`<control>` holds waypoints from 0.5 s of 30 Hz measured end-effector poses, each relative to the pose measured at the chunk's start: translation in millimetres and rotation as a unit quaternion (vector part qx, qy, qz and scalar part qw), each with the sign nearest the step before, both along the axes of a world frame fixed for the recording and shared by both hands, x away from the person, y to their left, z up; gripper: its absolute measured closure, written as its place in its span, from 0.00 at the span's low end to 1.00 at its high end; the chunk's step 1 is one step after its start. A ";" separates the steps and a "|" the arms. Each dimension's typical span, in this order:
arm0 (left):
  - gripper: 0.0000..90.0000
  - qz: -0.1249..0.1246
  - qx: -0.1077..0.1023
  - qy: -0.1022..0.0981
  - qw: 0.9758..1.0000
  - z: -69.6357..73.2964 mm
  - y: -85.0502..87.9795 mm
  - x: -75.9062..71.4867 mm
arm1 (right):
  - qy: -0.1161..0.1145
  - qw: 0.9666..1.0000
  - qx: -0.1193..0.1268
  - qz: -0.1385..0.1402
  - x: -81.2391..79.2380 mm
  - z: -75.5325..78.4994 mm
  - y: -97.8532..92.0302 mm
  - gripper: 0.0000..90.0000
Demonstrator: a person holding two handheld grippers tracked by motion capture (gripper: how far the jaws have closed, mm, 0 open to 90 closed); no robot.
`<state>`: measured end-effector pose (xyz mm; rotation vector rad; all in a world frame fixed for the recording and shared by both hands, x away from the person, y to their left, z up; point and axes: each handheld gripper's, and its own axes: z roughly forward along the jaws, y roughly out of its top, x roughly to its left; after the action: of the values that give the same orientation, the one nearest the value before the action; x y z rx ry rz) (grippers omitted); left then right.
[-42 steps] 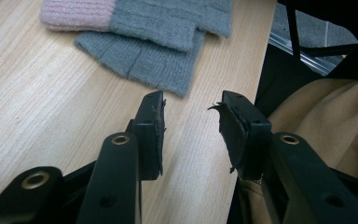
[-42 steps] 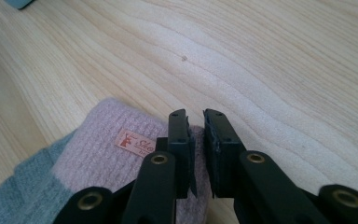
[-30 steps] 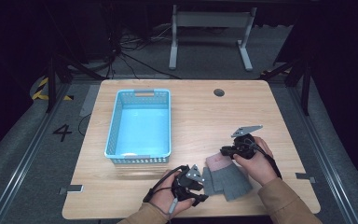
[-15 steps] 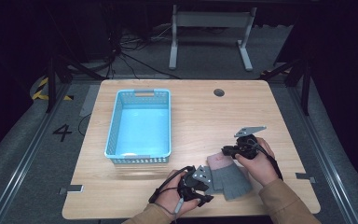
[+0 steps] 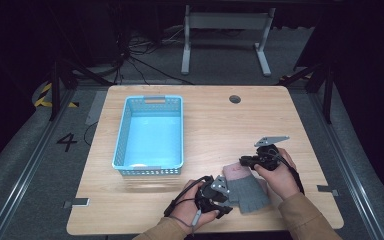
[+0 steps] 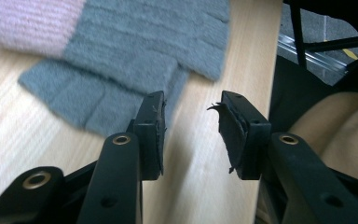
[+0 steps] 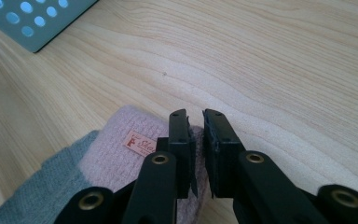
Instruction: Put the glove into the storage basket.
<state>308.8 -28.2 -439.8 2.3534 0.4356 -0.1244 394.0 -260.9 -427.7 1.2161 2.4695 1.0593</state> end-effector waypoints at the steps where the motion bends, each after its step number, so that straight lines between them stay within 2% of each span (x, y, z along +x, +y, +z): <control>1: 0.69 -0.001 0.000 -0.001 1.000 -0.4 -1.5 1.1 | 0.000 1.000 0.002 -0.001 0.0 -0.3 -0.2 0.91; 10: 0.67 0.007 0.012 -0.011 1.000 -11.2 -13.0 11.7 | 0.002 1.000 0.004 -0.001 0.8 -1.4 -0.1 0.91; 14: 0.70 0.011 0.013 -0.010 1.000 -13.2 -14.4 13.9 | 0.003 1.000 0.007 0.001 1.0 -1.8 0.0 0.91; 15: 0.72 0.013 0.016 -0.016 1.000 -13.3 -14.4 14.2 | 0.002 1.000 0.007 0.001 1.0 -1.9 0.1 0.91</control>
<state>323.0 -42.6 -453.1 2.3763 0.4549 -0.0687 395.0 -260.7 -429.6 1.2219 2.4710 1.0774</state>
